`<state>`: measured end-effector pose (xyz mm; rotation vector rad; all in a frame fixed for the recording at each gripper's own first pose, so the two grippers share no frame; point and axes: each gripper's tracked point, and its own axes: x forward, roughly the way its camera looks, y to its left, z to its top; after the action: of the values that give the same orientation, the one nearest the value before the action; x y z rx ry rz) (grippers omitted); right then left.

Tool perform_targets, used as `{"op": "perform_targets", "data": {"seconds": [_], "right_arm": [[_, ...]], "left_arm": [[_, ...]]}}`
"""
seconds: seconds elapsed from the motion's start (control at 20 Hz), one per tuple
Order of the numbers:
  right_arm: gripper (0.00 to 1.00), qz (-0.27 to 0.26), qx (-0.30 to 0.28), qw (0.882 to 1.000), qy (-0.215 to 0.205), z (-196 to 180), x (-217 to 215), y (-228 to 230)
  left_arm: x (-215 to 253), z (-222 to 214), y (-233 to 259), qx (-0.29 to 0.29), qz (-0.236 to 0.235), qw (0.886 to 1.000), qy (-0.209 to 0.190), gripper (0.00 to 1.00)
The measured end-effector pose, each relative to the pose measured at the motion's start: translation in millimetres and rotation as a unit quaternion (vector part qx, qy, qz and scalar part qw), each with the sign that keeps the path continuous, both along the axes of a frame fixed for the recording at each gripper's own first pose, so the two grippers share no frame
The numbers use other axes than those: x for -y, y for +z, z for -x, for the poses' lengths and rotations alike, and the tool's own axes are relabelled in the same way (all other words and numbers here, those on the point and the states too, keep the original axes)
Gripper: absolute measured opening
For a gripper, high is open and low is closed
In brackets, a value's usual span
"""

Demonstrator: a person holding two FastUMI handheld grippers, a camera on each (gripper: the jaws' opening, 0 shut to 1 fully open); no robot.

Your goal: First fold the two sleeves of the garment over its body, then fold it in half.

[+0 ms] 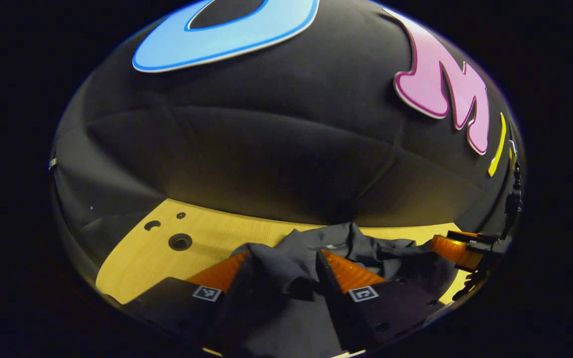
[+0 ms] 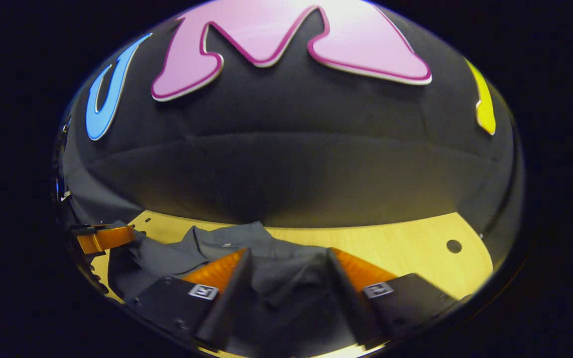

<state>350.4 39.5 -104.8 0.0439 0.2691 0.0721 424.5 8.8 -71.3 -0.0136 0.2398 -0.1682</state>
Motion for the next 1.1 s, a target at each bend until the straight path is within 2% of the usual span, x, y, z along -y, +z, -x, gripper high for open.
{"op": "perform_targets", "data": {"seconds": [0.05, 0.1, 0.3, 0.4, 0.5, 0.55, 0.65, 0.7, 0.75, 0.85, 0.95, 1.1], "right_arm": [[1.0, 0.004, 0.013, 1.0, -0.007, 12.4, 2.5, 14.2], [0.99, 0.008, 0.025, 1.0, -0.014, 22.4, 4.2, 27.5], [0.99, 0.018, 0.059, 0.998, -0.032, 71.2, 3.4, 75.4], [1.0, 0.017, 0.083, 0.996, -0.027, 126.2, -4.8, 111.3], [0.99, 0.01, 0.097, 0.995, -0.015, 167.9, -15.1, 126.9], [0.99, 0.01, 0.102, 0.995, -0.012, 190.1, -21.7, 131.9], [0.99, 0.016, 0.121, 0.992, -0.003, 265.9, -41.6, 141.3], [0.99, 0.017, 0.127, 0.992, 0.0, 289.7, -48.0, 144.6], [0.99, 0.019, 0.134, 0.991, 0.003, 306.6, -51.9, 147.1], [1.0, 0.023, 0.143, 0.989, 0.005, 344.4, -57.2, 151.5], [0.99, 0.015, 0.157, 0.987, -0.021, 385.5, -54.1, 150.6], [0.99, -0.008, 0.109, 0.994, -0.012, 426.6, -63.1, 113.9]], "left_arm": [[-5.0, 8.0, 16.0, 0.018, -0.012, 1.0, 0.006, 0.88], [-6.5, 20.3, 29.8, 0.035, -0.02, 0.999, 0.004, 0.97], [-9.7, 90.0, 92.2, 0.098, -0.029, 0.995, -0.008, 0.96], [-4.0, 157.9, 122.2, 0.117, 0.007, 0.993, -0.033, 0.96], [-10.3, 210.6, 137.8, 0.144, 0.009, 0.988, -0.044, 0.96], [-10.9, 234.8, 137.9, 0.154, 0.008, 0.987, -0.051, 0.96], [-29.1, 299.6, 120.5, 0.144, 0.006, 0.988, -0.056, 0.96], [-33.2, 324.7, 118.4, 0.143, 0.01, 0.988, -0.054, 1.0], [-38.6, 339.5, 117.2, 0.145, 0.009, 0.988, -0.048, 0.96], [-50.1, 376.4, 116.7, 0.157, 0.016, 0.987, -0.034, 0.96], [-66.3, 413.8, 102.4, 0.165, 0.035, 0.986, -0.009, 0.96], [-74.4, 443.5, 76.7, 0.149, 0.014, 0.989, -0.005, 0.96]]}}
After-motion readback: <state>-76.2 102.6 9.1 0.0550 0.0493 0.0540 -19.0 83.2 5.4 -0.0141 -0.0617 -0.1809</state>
